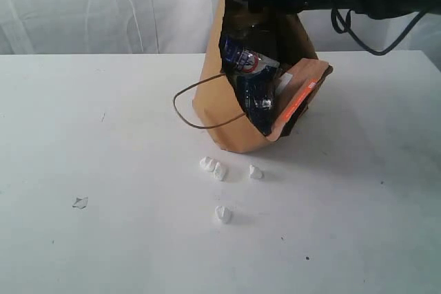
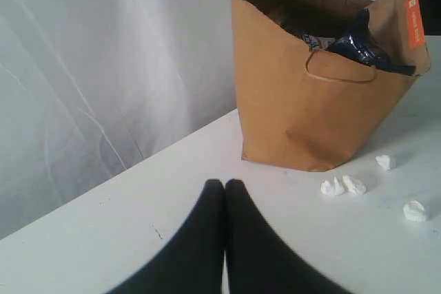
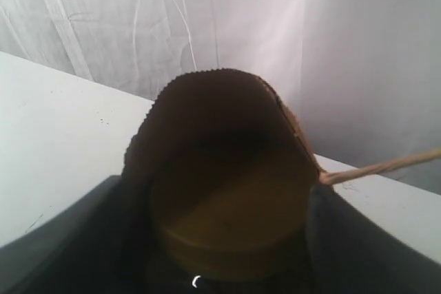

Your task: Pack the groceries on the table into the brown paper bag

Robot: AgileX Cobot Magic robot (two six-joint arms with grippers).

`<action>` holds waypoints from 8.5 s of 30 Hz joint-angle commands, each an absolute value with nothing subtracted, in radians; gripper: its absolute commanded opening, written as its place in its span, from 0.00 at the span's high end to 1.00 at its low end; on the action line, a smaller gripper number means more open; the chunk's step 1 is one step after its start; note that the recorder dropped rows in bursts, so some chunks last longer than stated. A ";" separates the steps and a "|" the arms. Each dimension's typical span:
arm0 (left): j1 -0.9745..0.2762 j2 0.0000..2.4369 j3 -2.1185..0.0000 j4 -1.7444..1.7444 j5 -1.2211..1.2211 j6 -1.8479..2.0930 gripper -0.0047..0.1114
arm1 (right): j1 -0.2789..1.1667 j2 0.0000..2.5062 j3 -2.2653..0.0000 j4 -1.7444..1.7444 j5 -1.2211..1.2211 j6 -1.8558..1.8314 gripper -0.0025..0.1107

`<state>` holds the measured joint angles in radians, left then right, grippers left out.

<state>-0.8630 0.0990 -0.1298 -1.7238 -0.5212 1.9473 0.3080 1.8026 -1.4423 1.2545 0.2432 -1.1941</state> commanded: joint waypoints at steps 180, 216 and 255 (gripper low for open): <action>-0.112 0.000 -0.001 -1.744 -0.345 1.594 0.96 | 0.586 1.664 -0.263 -0.122 -0.993 -0.068 0.40; -0.112 0.000 -0.001 -1.744 -0.345 1.594 0.96 | 0.586 1.913 -0.752 0.137 -0.396 -0.068 0.53; -0.112 0.000 -0.001 -1.744 -0.345 1.594 0.96 | 0.584 1.024 -0.928 0.100 0.584 -0.086 0.98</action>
<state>-0.1144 0.0039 -0.0040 -1.7232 -0.3493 1.5971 0.5877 1.0760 -0.8709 0.1299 0.5931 -0.0775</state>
